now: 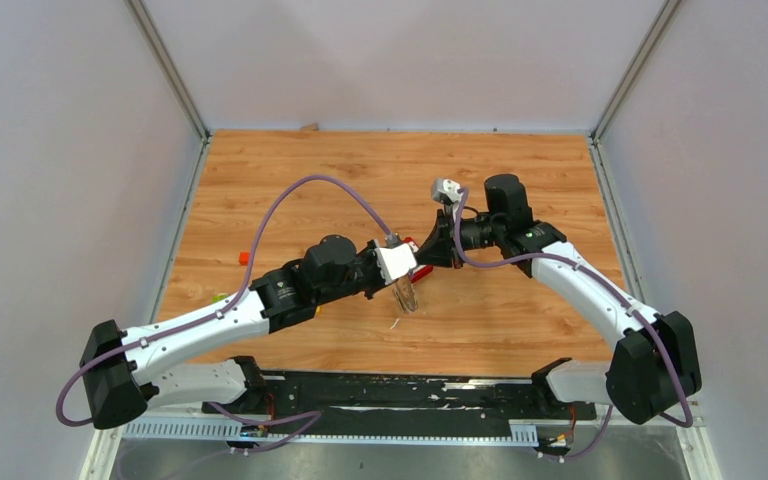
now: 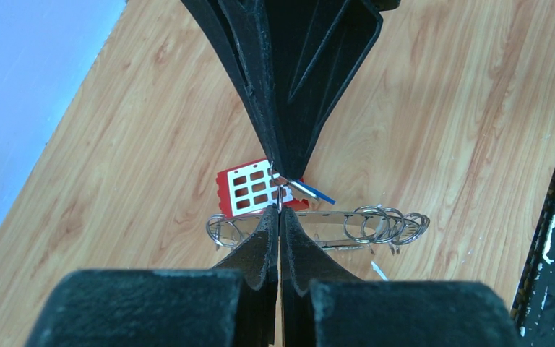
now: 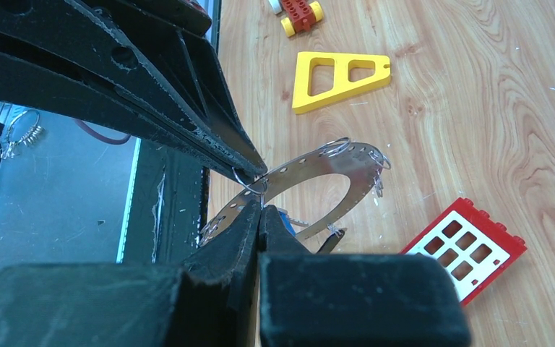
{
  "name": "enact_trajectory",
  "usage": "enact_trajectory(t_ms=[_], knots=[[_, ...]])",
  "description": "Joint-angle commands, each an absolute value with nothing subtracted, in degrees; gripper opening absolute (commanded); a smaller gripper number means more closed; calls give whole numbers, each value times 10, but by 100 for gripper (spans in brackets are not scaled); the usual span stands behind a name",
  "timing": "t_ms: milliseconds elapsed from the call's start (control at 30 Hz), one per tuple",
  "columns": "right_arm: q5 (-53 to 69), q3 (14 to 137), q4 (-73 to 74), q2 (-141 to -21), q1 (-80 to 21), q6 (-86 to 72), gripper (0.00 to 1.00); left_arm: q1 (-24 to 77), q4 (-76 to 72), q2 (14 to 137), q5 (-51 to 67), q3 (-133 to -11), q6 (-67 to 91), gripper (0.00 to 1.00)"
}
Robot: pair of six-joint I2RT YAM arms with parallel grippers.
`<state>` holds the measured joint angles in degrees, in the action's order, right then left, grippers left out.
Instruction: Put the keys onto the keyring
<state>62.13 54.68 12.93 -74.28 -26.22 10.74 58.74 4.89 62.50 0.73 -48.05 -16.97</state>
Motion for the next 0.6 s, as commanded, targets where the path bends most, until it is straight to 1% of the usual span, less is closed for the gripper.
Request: enact_trajectory(t_ms=[0,267,567], knots=[[633,559,124,-728,-261,125,0,586,9,614,-21,-493,-175,0],[667,548,88,-725,-261,100,0,586,4,618,-34,-494,-179,0],[662,556,79,-739,-267,87,0,586,9,621,-17,-498,-176,0]])
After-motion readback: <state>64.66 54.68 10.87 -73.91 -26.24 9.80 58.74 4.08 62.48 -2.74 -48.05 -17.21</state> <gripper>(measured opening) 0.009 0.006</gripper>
